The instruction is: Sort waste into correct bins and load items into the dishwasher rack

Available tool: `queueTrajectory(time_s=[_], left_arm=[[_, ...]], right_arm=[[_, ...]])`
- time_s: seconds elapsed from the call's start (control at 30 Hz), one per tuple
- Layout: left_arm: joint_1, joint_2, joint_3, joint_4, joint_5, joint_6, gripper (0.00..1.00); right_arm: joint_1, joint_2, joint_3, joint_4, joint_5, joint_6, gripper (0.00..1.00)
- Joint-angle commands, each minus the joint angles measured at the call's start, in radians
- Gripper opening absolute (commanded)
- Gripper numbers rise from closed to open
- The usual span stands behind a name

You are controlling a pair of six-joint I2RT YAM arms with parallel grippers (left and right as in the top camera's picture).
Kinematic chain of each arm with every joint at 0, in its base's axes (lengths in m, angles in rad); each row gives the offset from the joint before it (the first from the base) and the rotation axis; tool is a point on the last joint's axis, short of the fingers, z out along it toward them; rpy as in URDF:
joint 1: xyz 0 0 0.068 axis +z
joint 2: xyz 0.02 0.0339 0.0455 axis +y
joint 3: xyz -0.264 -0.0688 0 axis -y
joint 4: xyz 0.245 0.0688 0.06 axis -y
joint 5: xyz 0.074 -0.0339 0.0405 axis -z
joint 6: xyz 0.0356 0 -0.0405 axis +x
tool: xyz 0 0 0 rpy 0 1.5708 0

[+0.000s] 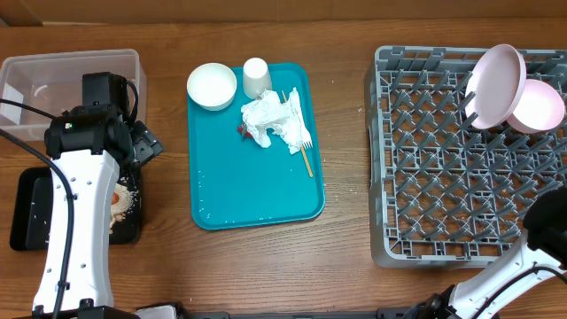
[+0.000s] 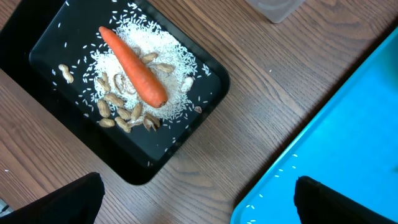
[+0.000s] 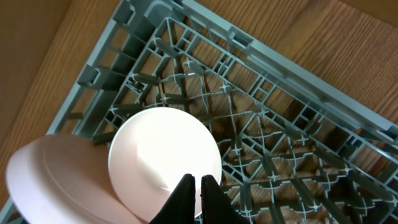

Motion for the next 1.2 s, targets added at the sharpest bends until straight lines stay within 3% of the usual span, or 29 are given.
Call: queueTrajectory(time_s=[0.0,0.17,0.57,0.73,1.03,1.17], left_arm=[[0.002,-0.003,0.011,0.002,0.001,0.012,1.00],[0.002,-0.003,0.011,0.002,0.001,0.012,1.00],[0.002,-0.003,0.011,0.002,0.001,0.012,1.00],[0.002,-0.003,0.011,0.002,0.001,0.012,1.00],[0.002,-0.003,0.011,0.002,0.001,0.012,1.00],[0.002,-0.003,0.011,0.002,0.001,0.012,1.00]], right_arm=[[-0.002,0.000,-0.013,0.003,0.003,0.005,0.08],[-0.002,0.035,-0.096,0.026,0.002,0.005,0.07],[0.003,0.037,-0.519,0.266,-0.050,-0.040,0.04],[0.001,0.010,-0.447,0.222,-0.050,-0.040,0.04],[0.002,-0.055,-0.086,0.058,-0.050,-0.018,0.07],[0.005,-0.055,-0.039,0.034,-0.051,-0.022,0.09]])
